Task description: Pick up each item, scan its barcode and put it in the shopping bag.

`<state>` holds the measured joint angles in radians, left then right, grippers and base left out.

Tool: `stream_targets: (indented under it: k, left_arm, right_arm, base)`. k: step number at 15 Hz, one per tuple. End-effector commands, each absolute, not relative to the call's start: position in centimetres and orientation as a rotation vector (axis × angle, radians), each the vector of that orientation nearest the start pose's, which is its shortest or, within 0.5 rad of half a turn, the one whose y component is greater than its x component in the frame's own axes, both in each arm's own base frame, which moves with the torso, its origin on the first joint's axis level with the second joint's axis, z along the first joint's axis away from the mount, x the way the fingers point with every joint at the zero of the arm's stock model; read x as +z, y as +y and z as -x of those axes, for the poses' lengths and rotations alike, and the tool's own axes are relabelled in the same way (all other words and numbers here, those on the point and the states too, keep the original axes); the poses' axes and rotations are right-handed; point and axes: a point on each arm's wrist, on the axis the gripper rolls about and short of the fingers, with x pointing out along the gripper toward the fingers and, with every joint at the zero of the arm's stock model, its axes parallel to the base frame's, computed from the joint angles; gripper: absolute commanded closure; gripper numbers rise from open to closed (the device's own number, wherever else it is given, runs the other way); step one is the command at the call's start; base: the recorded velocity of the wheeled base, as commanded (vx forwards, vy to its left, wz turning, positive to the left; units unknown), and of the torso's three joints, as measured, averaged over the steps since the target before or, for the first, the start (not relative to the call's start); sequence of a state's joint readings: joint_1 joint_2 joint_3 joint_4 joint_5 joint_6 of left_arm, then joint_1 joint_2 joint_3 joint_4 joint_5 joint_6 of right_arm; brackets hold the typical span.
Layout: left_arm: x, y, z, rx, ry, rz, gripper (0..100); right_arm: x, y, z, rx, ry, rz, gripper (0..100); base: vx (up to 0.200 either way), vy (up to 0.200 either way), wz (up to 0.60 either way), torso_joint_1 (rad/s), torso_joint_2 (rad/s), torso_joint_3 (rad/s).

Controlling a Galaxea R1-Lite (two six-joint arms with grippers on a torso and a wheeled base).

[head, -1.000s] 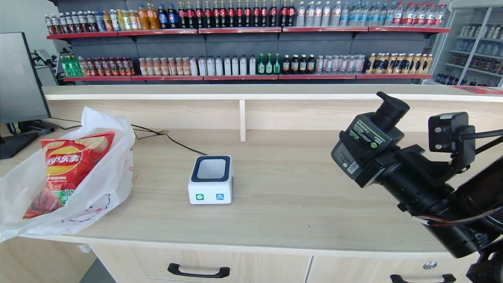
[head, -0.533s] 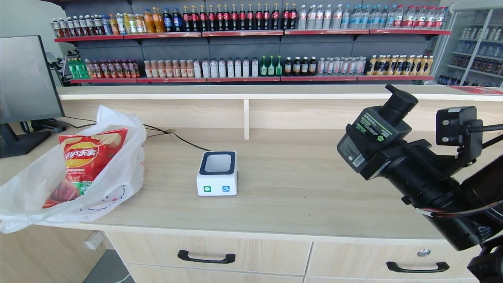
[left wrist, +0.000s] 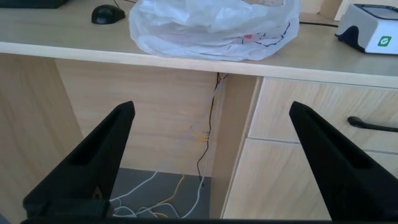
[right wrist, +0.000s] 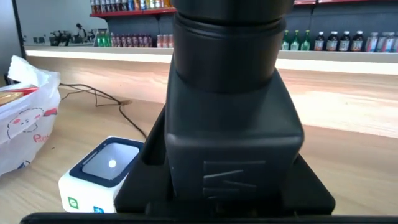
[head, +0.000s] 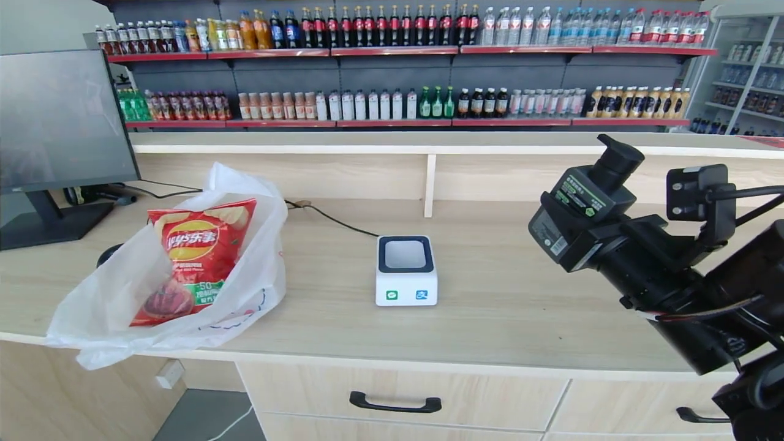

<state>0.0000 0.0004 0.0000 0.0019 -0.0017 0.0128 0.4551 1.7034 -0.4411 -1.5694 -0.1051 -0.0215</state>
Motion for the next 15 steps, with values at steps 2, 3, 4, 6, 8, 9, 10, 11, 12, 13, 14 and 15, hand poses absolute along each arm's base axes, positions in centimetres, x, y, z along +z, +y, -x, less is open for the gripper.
stream_targets:
  k: [2, 3, 4, 6, 8, 9, 10, 11, 12, 13, 14, 15]
  left_arm:
    - [7.53, 0.0, 2.28, -0.002, 0.002, -0.012, 0]
    - [7.57, 0.0, 2.29, -0.002, 0.0, -0.014, 0]
    - [7.53, 0.0, 2.28, -0.002, 0.002, -0.012, 0]
    - [7.57, 0.0, 2.29, -0.002, 0.0, -0.014, 0]
    - [7.53, 0.0, 2.28, -0.002, 0.002, -0.012, 0]
    - [7.53, 0.0, 2.28, -0.002, 0.002, -0.012, 0]
    - [7.53, 0.0, 2.28, -0.002, 0.002, -0.014, 0]
    - [7.53, 0.0, 2.28, -0.002, 0.002, -0.014, 0]
    - [7.57, 0.0, 2.29, -0.002, 0.0, -0.014, 0]
    - [7.53, 0.0, 2.28, -0.002, 0.002, -0.015, 0]
    - [7.53, 0.0, 2.28, -0.002, 0.002, -0.014, 0]
    - [7.53, 0.0, 2.28, -0.002, 0.002, -0.014, 0]
  right_arm:
    - [18.2, 11.13, -23.71, 0.338, -0.29, -0.06, 100]
    - [18.27, 11.15, -23.74, 0.338, -0.293, -0.061, 100]
    - [18.52, 11.14, -23.73, 0.338, -0.303, -0.067, 100]
    - [18.98, 11.16, -23.86, 0.338, -0.322, -0.073, 100]
    - [18.69, 11.2, -23.84, 0.339, -0.31, -0.069, 100]
    - [18.55, 11.24, -23.75, 0.343, -0.304, -0.067, 100]
    - [18.59, 11.22, -23.78, 0.341, -0.305, -0.069, 100]
    - [18.52, 11.2, -23.75, 0.341, -0.302, -0.068, 100]
    - [18.35, 11.16, -23.67, 0.342, -0.295, -0.066, 100]
    - [18.31, 11.16, -23.66, 0.342, -0.294, -0.066, 100]
    - [18.31, 11.19, -23.64, 0.345, -0.292, -0.077, 100]
    - [18.28, 11.18, -23.62, 0.345, -0.29, -0.079, 100]
  base:
    - [0.0, 0.2, 0.0, 0.005, 0.0, 0.0]
    - [0.0, 0.2, 0.0, -0.002, 0.0, 0.002]
    - [0.0, 0.2, 0.0, 0.002, 0.0, 0.007]
    - [0.0, 0.2, 0.0, 0.005, 0.0, 0.005]
    - [0.0, 0.2, 0.0, 0.0, 0.0, 0.002]
    - [0.0, 0.0, 0.0, 0.0, 0.0, 0.0]
    - [0.0, 0.0, 0.0, 0.0, 0.0, 0.0]
    - [0.0, 0.0, 0.0, 0.0, 0.0, 0.0]
    - [0.0, 0.0, 0.0, 0.0, 0.0, 0.0]
    - [0.0, 0.0, 0.0, 0.0, 0.0, 0.0]
    - [0.0, 0.0, 0.0, 0.0, 0.0, 0.0]
    - [0.2, 0.0, 0.0, 0.002, 0.01, 0.007]
